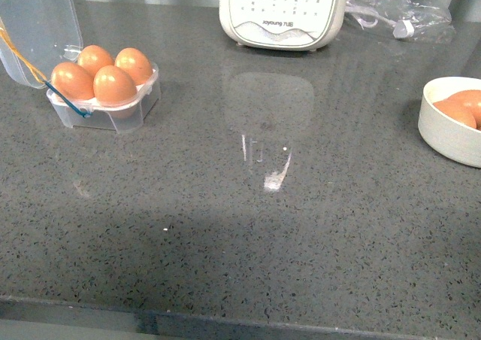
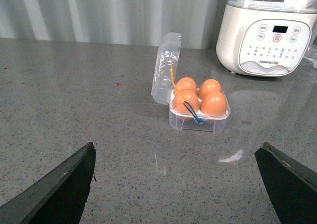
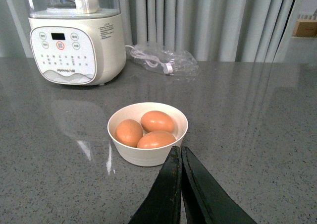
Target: Put egg into box
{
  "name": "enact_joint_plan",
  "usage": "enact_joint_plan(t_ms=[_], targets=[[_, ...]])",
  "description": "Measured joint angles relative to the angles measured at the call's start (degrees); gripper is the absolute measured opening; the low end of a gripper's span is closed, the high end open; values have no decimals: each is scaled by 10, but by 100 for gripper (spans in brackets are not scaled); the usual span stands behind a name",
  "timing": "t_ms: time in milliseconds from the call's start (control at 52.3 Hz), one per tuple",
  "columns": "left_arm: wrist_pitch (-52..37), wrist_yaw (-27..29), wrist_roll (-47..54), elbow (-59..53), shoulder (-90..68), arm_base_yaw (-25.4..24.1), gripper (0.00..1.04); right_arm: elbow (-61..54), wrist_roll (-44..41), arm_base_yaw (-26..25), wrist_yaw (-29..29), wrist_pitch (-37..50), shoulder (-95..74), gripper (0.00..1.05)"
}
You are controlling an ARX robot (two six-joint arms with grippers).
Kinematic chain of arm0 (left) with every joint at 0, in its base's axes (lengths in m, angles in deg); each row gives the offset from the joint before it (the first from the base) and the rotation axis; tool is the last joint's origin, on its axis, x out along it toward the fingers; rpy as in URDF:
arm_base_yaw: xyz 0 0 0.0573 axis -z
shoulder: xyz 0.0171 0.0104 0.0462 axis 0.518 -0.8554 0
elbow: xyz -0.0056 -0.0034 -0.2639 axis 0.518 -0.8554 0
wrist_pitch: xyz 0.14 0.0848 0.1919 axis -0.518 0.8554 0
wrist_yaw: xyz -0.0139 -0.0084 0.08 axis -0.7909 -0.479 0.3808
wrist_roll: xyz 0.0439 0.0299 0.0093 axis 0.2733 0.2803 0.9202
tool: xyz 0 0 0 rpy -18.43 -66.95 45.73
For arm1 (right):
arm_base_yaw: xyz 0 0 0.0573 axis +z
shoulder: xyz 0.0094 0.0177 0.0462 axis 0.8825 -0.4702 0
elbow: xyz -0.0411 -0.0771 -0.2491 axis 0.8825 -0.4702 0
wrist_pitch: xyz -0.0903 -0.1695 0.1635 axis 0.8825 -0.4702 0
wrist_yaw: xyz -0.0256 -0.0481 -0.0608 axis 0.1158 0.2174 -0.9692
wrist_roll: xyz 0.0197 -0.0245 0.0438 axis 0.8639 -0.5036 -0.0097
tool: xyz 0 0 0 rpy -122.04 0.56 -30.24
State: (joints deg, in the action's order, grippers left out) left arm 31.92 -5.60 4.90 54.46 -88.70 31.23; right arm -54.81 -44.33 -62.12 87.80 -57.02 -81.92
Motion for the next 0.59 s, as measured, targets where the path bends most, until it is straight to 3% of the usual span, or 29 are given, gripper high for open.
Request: enact_joint_plan(t_ms=[77,172,516,593], targets=[[0,0,0,0,0,0,98,0,0,0,0,-14,14,3],[0,0,0,0,0,0,98,0,0,0,0,-106,85,3],[0,0,0,0,1,0,98,0,0,0,0,-114,110,3],[0,0,0,0,1,0,98,0,0,0,0,-114,110,19]])
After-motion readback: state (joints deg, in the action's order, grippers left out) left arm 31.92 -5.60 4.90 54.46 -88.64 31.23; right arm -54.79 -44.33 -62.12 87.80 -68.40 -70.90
